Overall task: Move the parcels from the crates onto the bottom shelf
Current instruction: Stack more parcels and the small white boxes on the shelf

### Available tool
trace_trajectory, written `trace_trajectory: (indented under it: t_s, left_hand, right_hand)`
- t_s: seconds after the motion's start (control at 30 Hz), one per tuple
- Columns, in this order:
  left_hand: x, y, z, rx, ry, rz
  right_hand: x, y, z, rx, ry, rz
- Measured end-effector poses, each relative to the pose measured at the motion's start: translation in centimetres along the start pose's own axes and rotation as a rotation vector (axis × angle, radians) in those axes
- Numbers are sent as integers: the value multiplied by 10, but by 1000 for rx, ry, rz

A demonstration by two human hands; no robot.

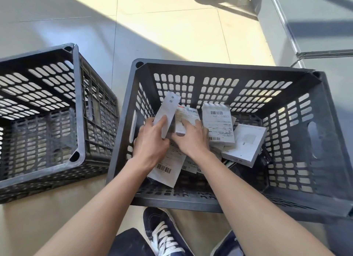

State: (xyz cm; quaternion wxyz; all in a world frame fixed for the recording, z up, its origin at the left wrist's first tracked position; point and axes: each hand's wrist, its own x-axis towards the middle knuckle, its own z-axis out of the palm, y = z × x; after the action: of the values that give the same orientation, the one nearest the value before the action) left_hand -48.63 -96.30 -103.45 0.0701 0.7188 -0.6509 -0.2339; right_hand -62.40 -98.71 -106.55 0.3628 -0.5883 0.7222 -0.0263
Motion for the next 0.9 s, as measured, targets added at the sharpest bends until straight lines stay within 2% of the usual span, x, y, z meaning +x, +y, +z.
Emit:
trace_trajectory:
  t_s: [0.17,0.4,0.7,0.9]
  left_hand:
    - [-5,7,-4,35,14,36]
    - [-28,39,-32,-82,83,69]
    - [-85,80,-89,-128,169,195]
    - [-124,120,-113,-165,210,294]
  right_hand:
    - [-12,9,-14,63,68,-9]
    - [-58,16,-51,120,175,-53]
    - [-152,29,-101,28,400,-151]
    - [-212,54,-138,26,579,-121]
